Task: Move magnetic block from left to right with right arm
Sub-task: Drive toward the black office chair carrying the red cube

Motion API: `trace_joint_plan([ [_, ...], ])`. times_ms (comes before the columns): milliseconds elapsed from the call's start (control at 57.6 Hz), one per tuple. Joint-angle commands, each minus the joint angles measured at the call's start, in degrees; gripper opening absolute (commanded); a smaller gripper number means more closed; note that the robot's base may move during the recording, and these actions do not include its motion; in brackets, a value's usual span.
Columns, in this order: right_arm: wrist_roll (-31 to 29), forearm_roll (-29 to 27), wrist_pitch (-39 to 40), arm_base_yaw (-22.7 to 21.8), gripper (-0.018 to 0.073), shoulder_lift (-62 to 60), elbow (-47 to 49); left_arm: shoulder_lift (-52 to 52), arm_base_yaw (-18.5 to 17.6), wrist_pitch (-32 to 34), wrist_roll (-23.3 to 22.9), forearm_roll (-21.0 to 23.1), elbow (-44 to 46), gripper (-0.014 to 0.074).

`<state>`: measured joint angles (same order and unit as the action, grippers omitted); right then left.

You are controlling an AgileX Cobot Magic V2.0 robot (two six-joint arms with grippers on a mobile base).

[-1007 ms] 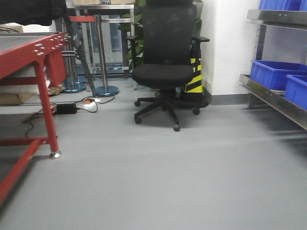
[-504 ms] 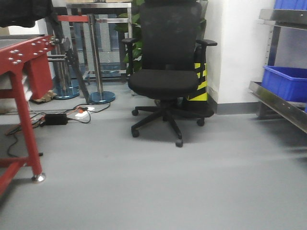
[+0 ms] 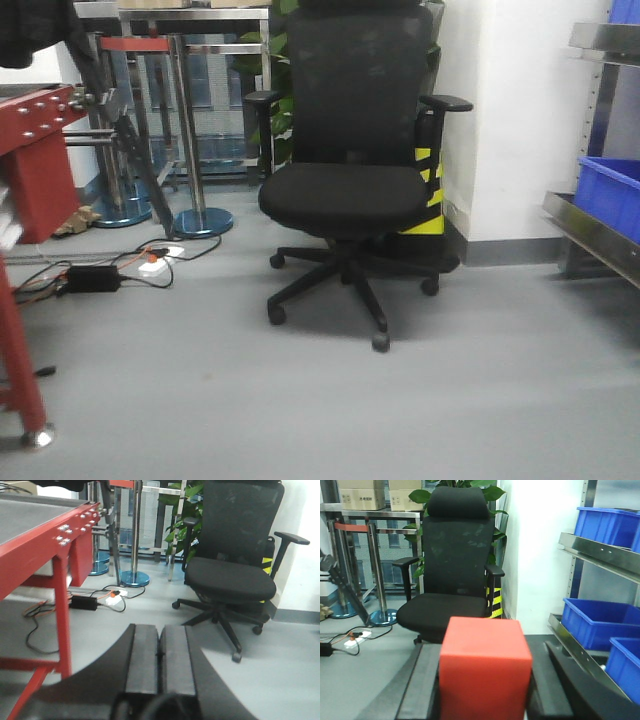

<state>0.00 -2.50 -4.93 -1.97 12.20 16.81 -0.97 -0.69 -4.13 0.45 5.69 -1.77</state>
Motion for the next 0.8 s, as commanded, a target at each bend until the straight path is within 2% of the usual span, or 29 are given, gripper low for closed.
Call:
trace_joint_plan([
  [0, -0.6, 0.0, 4.9, -0.3, 0.0297, 0.5, 1.8, -0.5, 0.1, 4.9, -0.4, 0.2, -0.6, -0.0126],
  [781, -0.6, 0.0, 4.9, -0.3, 0.0297, 0.5, 1.8, -0.5, 0.1, 4.9, -0.4, 0.2, -0.6, -0.0126],
])
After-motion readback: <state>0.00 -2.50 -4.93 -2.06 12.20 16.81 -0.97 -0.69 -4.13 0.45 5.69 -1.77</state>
